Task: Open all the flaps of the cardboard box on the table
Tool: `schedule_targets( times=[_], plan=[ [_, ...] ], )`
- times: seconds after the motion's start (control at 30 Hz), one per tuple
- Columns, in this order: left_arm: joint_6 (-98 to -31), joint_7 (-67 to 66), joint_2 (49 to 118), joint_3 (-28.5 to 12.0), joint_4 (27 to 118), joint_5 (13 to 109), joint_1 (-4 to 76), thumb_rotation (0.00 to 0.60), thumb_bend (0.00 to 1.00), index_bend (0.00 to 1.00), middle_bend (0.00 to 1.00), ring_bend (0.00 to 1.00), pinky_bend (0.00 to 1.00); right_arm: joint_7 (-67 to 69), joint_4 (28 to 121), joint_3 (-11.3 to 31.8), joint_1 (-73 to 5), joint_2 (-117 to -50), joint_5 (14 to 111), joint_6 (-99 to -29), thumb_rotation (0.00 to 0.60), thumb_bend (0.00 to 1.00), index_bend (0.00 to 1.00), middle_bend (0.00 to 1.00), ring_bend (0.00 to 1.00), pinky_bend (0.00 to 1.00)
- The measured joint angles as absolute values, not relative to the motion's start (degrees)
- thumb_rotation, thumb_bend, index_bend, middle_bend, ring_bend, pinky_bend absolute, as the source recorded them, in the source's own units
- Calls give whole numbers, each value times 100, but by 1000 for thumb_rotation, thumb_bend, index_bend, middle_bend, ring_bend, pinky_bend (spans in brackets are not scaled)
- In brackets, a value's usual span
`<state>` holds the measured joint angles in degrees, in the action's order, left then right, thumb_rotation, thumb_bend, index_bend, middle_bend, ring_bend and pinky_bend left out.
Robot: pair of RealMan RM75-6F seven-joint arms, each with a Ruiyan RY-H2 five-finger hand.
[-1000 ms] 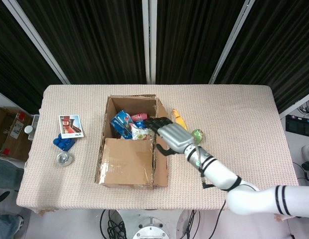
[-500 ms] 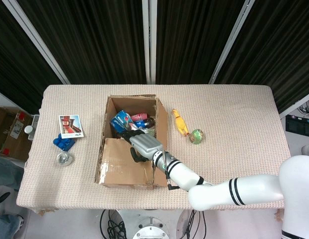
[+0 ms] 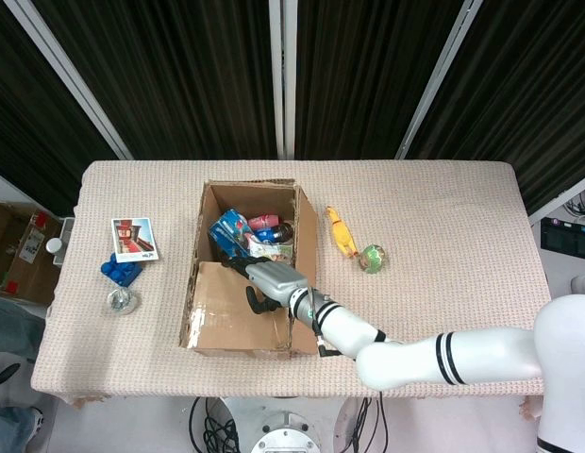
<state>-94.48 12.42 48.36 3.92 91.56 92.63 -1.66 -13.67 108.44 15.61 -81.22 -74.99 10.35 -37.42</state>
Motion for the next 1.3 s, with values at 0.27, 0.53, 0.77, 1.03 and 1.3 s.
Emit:
schedule_targets(
  times=[0.27,0.53,0.77,1.03,1.3],
  plan=[
    [-9422,1205,4806,358,9223,9293,-169,488,94,106,151,89,195,-757,11113,1792,-7869,-7066,1379,-3473,600,807,0,97,40,0],
    [-9342,1135,4775,340,9362,9354,-127,490,95,106,151,89,196,-50,11690,2194,-7319,-6323,1997,-3042,600,810,0,130,87,0],
    [-9295,1009,4721,317,9556,9410,-85,490,94,106,151,89,196,728,12259,2837,-6522,-5574,2874,-2220,600,810,0,143,95,0],
    [-9231,837,4655,298,9811,9477,-37,487,94,106,151,89,196,1383,12907,3657,-5397,-5099,4030,-1329,600,811,0,143,95,10],
    [-9183,701,4612,295,9990,9530,-12,488,94,106,151,89,196,1682,13411,4420,-4205,-4992,5162,-751,600,814,0,144,95,14]
  ],
)
